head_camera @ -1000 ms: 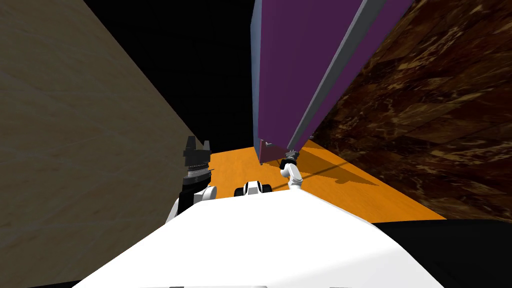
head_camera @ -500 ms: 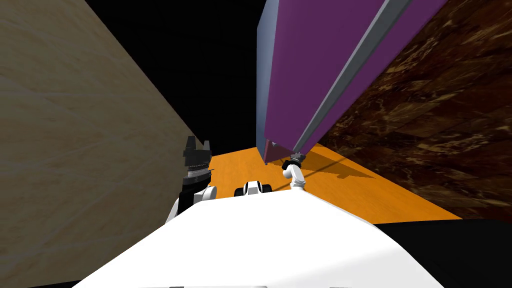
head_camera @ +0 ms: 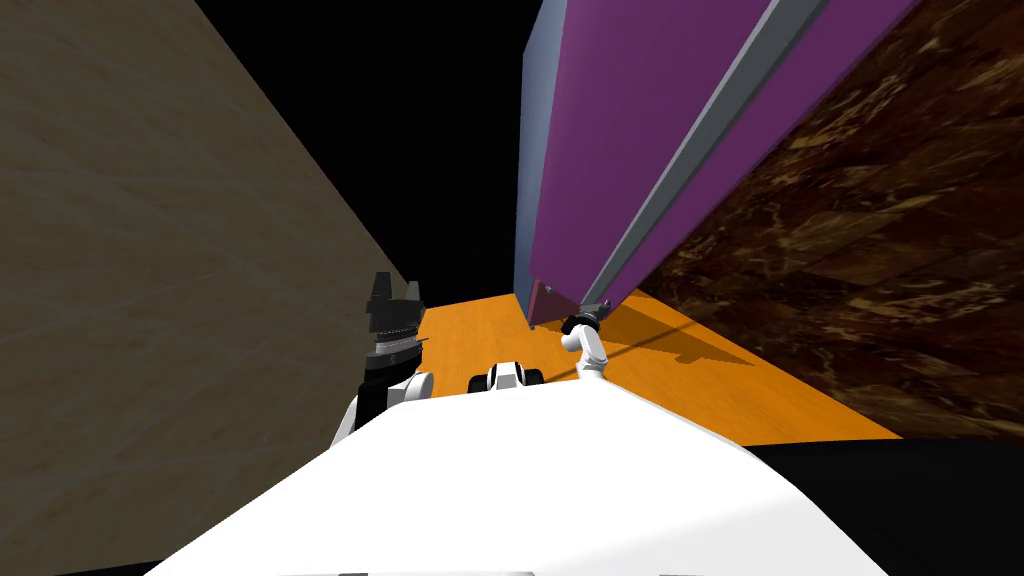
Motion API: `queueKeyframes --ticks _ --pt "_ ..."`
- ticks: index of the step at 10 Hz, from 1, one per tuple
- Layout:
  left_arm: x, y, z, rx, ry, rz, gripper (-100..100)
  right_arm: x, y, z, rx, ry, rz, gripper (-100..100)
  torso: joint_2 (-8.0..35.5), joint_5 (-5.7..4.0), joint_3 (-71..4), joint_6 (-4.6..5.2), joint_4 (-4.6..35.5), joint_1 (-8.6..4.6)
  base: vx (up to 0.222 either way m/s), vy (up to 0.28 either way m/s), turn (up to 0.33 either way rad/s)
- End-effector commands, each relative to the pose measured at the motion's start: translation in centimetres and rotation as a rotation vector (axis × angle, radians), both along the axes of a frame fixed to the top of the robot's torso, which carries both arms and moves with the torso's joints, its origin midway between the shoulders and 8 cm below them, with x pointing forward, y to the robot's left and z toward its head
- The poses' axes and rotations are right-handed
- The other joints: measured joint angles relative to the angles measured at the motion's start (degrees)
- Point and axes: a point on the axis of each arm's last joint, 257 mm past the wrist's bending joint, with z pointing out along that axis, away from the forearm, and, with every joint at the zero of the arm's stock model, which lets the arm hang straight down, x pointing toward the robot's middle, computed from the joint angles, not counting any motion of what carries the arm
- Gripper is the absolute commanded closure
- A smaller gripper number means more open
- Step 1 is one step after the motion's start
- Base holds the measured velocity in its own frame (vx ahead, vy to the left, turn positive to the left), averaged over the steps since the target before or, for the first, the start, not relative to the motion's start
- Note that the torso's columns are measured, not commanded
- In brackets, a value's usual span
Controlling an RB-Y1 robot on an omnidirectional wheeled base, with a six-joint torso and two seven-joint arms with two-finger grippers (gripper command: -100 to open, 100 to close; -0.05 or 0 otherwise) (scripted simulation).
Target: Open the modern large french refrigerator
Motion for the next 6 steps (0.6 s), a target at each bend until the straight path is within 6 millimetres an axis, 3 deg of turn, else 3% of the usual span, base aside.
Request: queueKeyframes --ticks 1,4,5,6 --pt "0.0 0.0 0.0 0.000 0.000 0.000 0 0.1 0.2 1.6 0.001 -0.005 -0.018 -100 0.13 0.07 0.07 -0.01 0.04 0.27 -0.027 -0.055 0.025" --pt "0.0 0.0 0.0 0.000 0.000 0.000 0 0.3 1.0 2.9 0.008 0.001 -0.028 -100 0.59 0.31 0.33 -0.07 0.32 0.67 -0.027 -0.041 0.036" --pt "0.0 0.0 0.0 0.000 0.000 0.000 0 0.0 0.8 1.8 0.016 0.015 -0.026 -100 0.68 0.41 0.36 -0.08 0.43 0.70 -0.004 -0.024 0.029" --pt "0.0 0.0 0.0 0.000 0.000 0.000 0 0.0 0.9 1.6 0.017 0.023 -0.027 0 0.61 0.32 0.35 -0.03 0.31 0.70 0.011 -0.006 0.018"
